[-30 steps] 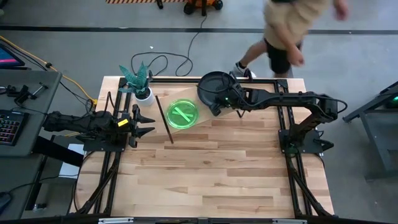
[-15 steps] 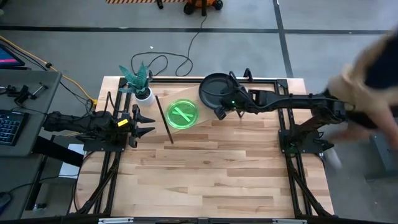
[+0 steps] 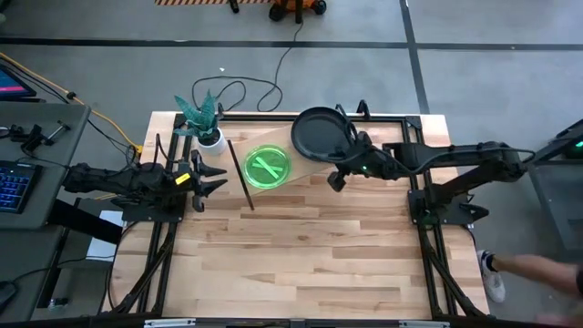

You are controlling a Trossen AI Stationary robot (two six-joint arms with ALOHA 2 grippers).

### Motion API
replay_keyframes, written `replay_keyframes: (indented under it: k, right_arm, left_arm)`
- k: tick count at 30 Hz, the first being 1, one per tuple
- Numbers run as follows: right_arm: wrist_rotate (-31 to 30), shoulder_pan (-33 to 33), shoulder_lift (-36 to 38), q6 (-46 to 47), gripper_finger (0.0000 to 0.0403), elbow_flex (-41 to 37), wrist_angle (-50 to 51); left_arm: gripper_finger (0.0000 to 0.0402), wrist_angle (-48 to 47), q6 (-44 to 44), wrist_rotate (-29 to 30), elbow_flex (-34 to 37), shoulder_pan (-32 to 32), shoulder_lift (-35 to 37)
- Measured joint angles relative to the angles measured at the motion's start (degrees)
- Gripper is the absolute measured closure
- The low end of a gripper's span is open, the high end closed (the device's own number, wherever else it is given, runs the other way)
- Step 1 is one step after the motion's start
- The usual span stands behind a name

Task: Place and stack plates onto a shelf
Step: Return to Home Position

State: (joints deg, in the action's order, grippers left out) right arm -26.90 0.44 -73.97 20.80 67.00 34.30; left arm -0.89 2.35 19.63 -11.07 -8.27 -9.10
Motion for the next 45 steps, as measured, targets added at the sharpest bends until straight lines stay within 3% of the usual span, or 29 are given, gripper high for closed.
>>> replay_keyframes:
  k: [7,13,19,24,32,45]
  right_arm:
    - [-2.6,4.2,2.3,3.6,0.0403,0.0,6.9]
    - [-2.5,6.6,2.8,5.5,0.0403,-3.1,10.5]
    - [-1.7,8.0,11.0,12.4,0.0403,-16.4,9.4]
    - [0.3,8.0,24.7,14.6,0.0403,-30.7,-2.6]
    - [7.8,7.9,40.8,2.1,0.0403,-51.4,-32.9]
    - [8.0,7.9,52.4,-3.4,0.0403,-63.2,-41.7]
  left_arm:
    - [0.0389,-0.5,-1.4,-3.3,1.7,0.0,0.2]
    - [0.0399,2.0,0.8,-6.0,7.6,0.0,1.0]
    - [0.0401,2.7,-1.0,-10.6,7.9,0.0,2.0]
    - [0.0401,2.5,-3.0,-12.1,7.9,0.0,3.5]
    - [0.0401,3.0,-4.5,-12.1,8.2,0.0,5.4]
    - [0.0401,3.1,-3.9,-12.1,10.4,0.0,5.7]
